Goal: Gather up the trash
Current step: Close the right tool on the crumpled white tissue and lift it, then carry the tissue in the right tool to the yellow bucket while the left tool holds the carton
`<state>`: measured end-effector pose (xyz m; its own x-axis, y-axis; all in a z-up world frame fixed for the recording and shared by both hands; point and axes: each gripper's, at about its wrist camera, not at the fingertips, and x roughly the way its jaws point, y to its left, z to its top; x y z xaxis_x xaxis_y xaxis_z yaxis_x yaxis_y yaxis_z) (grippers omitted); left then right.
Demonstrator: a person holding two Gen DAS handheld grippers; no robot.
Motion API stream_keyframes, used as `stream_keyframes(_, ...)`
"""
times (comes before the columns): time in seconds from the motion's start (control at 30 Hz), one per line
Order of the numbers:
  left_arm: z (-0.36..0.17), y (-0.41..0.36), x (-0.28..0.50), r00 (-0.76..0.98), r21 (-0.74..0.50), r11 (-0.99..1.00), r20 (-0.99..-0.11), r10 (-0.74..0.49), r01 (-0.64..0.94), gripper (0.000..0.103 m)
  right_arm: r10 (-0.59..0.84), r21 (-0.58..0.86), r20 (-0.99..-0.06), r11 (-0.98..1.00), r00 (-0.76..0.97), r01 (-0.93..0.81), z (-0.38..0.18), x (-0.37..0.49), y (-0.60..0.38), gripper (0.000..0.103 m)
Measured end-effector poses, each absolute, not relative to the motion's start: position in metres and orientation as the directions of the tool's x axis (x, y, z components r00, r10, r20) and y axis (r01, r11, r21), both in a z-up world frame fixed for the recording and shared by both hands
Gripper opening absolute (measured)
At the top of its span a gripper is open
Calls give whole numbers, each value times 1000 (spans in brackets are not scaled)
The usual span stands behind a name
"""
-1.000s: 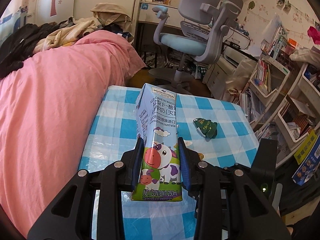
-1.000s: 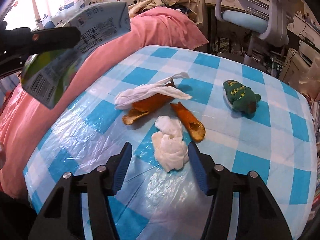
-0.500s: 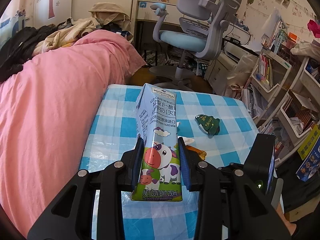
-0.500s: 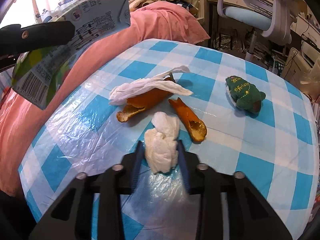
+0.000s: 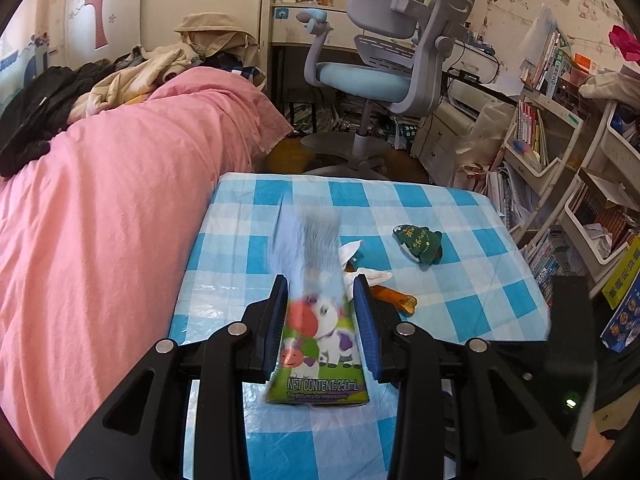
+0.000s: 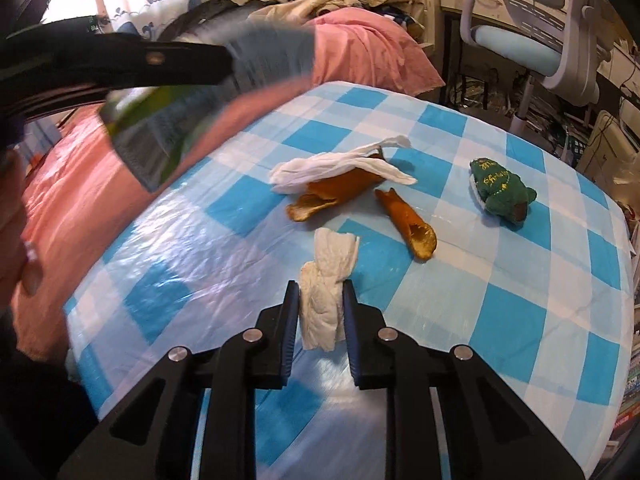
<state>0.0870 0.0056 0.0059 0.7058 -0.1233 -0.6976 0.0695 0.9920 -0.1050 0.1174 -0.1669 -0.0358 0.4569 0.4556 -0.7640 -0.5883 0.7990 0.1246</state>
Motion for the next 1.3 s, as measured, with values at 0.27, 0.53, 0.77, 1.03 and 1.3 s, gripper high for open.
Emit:
stream_keyframes(0.27, 6, -4, 78, 701, -85, 992, -702, -126, 93, 32, 485, 129, -743, 780, 461, -612, -22, 91, -176, 22)
stream_keyframes(0.53, -11, 29, 82, 636, -195, 981, -753, -166, 26, 33, 482, 149, -746, 793, 459, -590, -19, 72, -194, 22)
stream_keyframes(0.77, -39, 15, 94, 565, -143, 990, -815, -129, 19, 55, 491, 151, -753, 777, 439, -611, -21, 56, -192, 22)
stream_keyframes(1.03, -65, -7, 106, 511, -18, 1000, -860, -18, 6, 66, 496, 131, -779, 726, 383, -674, -32, 48, -179, 22)
stream_keyframes(1.3, -76, 0, 115, 510, -3, 1000, -860, 10, -23, 63, 493, 100, -788, 694, 369, -713, -34, 41, -174, 22)
